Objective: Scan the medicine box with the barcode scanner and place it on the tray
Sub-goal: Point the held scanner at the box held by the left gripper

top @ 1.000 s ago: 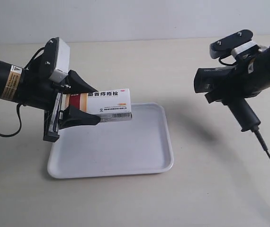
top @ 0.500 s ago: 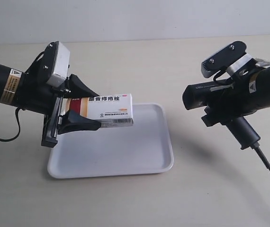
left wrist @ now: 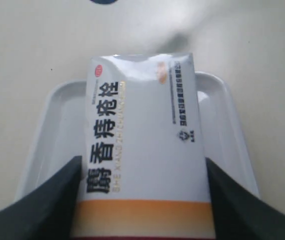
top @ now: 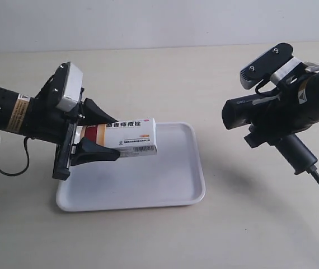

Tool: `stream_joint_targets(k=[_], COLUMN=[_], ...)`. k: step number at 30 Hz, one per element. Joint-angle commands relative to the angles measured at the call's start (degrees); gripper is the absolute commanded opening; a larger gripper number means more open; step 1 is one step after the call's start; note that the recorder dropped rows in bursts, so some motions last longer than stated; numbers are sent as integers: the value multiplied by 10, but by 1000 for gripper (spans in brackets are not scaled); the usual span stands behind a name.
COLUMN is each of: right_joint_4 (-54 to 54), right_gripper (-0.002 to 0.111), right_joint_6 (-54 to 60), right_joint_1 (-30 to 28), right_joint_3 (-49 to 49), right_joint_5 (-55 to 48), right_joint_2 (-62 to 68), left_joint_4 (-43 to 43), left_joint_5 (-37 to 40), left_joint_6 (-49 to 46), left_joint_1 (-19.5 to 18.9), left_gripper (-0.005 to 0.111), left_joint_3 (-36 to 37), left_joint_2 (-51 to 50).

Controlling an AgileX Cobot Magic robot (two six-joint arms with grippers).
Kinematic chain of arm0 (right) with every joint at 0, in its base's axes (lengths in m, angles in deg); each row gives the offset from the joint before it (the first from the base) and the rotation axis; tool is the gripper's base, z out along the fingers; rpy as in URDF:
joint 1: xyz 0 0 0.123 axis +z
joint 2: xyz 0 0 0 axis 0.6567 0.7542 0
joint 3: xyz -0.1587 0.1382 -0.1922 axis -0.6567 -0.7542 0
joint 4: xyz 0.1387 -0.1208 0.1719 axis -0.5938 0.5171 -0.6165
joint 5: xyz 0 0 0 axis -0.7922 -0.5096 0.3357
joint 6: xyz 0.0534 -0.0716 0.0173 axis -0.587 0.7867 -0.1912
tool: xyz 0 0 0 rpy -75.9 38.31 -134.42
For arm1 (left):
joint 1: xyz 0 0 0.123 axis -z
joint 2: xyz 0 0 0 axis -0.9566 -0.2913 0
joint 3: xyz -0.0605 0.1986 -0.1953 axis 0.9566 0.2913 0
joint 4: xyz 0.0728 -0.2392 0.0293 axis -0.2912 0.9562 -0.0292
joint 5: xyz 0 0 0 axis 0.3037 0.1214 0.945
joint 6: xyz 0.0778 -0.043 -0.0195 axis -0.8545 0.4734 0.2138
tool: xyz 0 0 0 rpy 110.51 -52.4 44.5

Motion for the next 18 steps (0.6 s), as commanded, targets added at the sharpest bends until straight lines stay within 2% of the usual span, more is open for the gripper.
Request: stream_joint_targets(k=[1, 13, 18], right_joint_4=[6, 3, -27], right_gripper=[0, 0, 0], right_joint_6=[-7, -7, -7], right_joint_1=[1, 1, 1], right_joint_3=[4, 4, 4], right_joint_5=[4, -68, -24], right_joint_2=[2, -77, -49], left_joint_4=[11, 42, 41], left_joint_5=[-41, -47, -46], left_joint_6=[-7, -32, -15], left_joint_1=[-19, -21, -19], left_gripper=[1, 1, 1], left_joint_3=[-2, -2, -2], left_joint_2=[1, -27, -27])
